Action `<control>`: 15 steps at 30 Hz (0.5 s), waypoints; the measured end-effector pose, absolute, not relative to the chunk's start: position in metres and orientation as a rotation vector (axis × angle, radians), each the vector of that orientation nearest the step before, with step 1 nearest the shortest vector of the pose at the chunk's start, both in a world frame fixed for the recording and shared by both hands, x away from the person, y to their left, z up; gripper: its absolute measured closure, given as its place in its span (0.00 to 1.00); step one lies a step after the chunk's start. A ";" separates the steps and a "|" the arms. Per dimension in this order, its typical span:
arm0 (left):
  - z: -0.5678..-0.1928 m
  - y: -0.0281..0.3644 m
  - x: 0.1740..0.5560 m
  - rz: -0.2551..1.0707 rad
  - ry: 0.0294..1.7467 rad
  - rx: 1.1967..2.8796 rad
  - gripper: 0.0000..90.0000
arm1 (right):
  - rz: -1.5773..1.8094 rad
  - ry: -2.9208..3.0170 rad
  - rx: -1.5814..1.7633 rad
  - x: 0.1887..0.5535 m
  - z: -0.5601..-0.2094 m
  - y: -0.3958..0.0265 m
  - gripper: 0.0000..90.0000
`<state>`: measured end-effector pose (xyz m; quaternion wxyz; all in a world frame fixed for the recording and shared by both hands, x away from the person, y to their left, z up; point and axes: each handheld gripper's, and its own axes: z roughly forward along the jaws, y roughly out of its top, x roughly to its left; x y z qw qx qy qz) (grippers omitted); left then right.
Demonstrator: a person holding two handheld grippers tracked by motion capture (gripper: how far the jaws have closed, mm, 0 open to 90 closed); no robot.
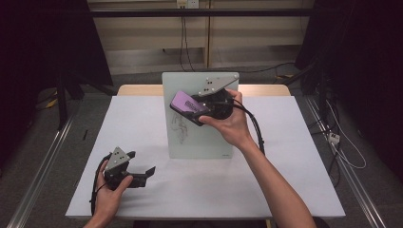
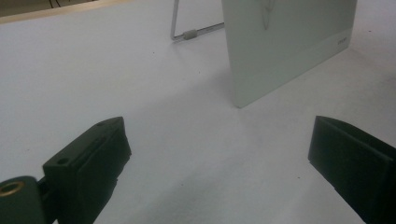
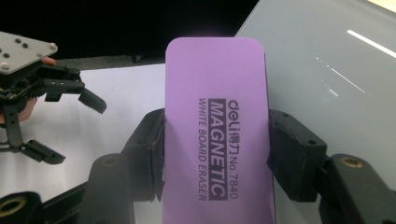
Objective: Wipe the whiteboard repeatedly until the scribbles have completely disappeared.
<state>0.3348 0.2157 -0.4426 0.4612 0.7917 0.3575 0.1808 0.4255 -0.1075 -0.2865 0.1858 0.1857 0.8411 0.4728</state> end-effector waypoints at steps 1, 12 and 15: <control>-0.443 0.216 0.335 0.444 0.880 1.947 0.05 | 1.329 2.363 0.525 0.427 -0.286 -0.107 0.47; -0.443 0.214 0.334 0.446 0.878 1.952 0.05 | 1.252 2.343 0.513 0.433 -0.278 -0.095 0.47; -0.443 0.215 0.334 0.445 0.879 1.952 0.05 | 1.244 2.329 0.530 0.435 -0.280 -0.093 0.46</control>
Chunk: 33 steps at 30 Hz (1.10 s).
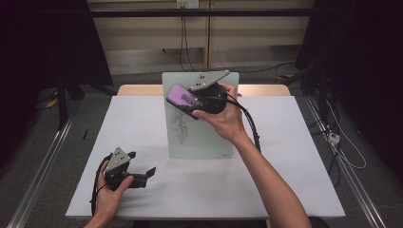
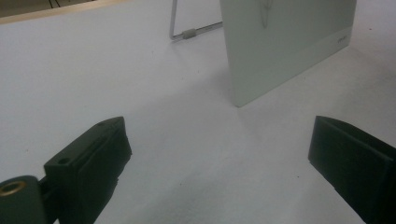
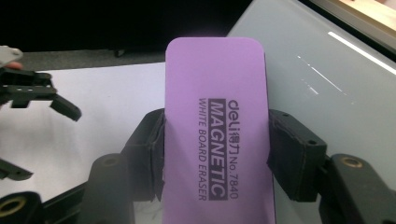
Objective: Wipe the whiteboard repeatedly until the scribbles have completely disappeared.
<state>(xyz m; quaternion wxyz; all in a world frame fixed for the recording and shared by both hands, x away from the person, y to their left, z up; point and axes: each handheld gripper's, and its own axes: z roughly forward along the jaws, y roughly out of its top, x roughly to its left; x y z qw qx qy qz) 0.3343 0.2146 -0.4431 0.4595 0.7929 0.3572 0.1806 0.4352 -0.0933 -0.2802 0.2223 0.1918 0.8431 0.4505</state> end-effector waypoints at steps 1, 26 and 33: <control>-0.443 0.215 0.334 0.444 0.879 1.952 0.05 | 1.243 2.327 0.530 0.435 -0.282 -0.092 0.47; -0.443 0.213 0.334 0.446 0.870 1.957 0.05 | 1.166 2.350 0.498 0.429 -0.298 -0.080 0.47; -0.443 0.214 0.334 0.452 0.872 1.956 0.05 | 1.149 2.373 0.488 0.424 -0.308 -0.078 0.47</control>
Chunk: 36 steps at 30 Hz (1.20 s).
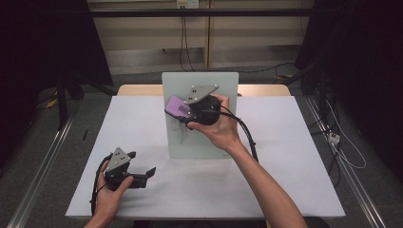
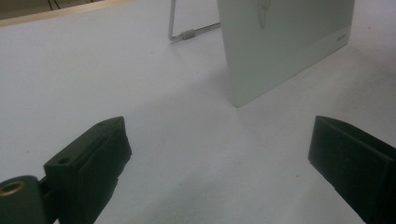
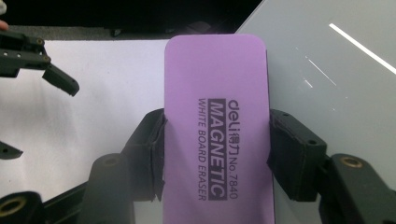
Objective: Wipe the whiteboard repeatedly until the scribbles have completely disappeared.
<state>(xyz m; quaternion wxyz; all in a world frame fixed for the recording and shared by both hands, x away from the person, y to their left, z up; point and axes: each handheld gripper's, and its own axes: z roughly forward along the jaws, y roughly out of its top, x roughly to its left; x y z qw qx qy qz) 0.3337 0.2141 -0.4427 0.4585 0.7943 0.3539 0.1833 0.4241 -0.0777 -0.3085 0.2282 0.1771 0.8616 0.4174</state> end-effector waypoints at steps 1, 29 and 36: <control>-0.443 0.214 0.334 0.446 0.876 1.954 0.05 | 1.147 2.378 0.488 0.424 -0.310 -0.077 0.47; -0.443 0.213 0.333 0.444 0.865 1.964 0.05 | 1.127 2.315 0.509 0.422 -0.302 -0.080 0.47; -0.443 0.214 0.333 0.442 0.864 1.960 0.05 | 1.117 2.338 0.534 0.415 -0.316 -0.087 0.47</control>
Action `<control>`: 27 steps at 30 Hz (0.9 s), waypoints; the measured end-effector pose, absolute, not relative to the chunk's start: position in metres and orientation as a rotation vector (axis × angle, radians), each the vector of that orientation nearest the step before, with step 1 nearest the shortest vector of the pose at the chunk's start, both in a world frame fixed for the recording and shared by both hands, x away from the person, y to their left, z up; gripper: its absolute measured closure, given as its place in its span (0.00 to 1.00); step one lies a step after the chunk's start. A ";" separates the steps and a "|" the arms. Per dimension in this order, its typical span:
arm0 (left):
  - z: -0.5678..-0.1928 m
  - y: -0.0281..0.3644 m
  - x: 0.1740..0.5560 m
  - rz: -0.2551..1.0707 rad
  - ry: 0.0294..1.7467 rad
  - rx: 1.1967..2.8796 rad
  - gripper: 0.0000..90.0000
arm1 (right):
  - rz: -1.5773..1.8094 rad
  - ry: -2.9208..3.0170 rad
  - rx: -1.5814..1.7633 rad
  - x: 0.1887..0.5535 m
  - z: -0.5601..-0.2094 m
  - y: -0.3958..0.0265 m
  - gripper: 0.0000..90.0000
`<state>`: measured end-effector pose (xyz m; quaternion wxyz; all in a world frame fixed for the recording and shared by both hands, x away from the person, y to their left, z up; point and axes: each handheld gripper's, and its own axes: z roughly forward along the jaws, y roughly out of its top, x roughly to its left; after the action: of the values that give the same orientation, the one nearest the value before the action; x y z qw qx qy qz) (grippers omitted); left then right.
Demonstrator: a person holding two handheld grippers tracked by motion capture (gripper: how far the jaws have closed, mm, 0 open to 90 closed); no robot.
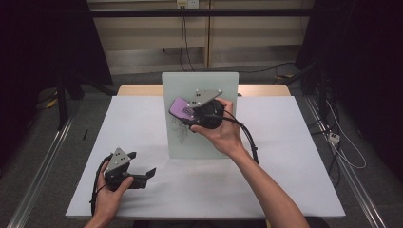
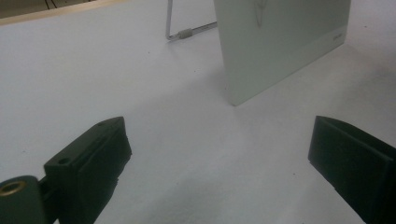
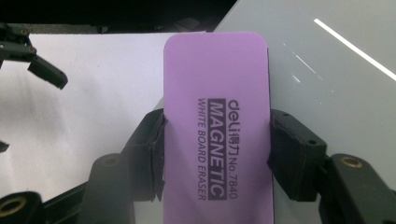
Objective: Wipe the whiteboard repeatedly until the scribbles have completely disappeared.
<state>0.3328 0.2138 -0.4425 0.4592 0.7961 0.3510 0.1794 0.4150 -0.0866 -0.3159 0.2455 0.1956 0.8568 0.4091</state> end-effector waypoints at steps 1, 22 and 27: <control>-0.443 0.214 0.333 0.439 0.865 1.959 0.05 | 1.112 2.344 0.533 0.414 -0.319 -0.087 0.47; -0.444 0.211 0.334 0.431 0.859 1.973 0.05 | 1.087 2.403 0.553 0.413 -0.326 -0.084 0.47; -0.444 0.212 0.334 0.431 0.861 1.970 0.05 | 1.118 2.350 0.556 0.420 -0.309 -0.079 0.47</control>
<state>0.3336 0.2123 -0.4436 0.4571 0.7991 0.3491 0.1749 0.4197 -0.0786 -0.3089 0.2379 0.2028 0.8578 0.4081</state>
